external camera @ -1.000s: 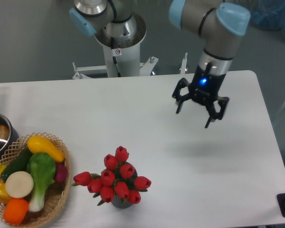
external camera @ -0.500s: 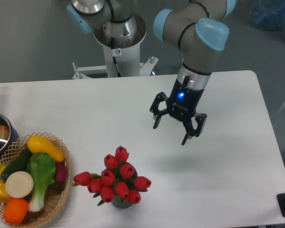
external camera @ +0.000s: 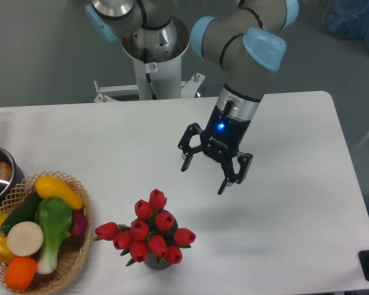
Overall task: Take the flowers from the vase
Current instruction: 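Move the open gripper toward the red tulips in the grey vase, then lower the open gripper around the tulip stems above the vase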
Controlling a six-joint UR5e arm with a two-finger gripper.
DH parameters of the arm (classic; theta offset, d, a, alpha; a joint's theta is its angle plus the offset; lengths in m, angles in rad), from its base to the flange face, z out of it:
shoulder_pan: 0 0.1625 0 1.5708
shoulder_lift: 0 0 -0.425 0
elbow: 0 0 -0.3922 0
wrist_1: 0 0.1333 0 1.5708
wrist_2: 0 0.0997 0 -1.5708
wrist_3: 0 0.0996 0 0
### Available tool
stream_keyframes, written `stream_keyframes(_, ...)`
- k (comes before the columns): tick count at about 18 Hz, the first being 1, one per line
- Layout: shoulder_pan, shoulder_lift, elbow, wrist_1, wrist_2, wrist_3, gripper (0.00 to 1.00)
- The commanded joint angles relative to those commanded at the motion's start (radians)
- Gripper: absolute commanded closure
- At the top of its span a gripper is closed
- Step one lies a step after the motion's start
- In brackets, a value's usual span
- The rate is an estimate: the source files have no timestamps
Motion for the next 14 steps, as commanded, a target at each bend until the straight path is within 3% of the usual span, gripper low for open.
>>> stream_keyframes(5, -0.006, -0.038, 0.009, 0.005, -0.115, -0.009, 0.0)
stream_keyframes(14, -0.063, -0.12, 0.067, 0.012, -0.153, -0.008, 0.0)
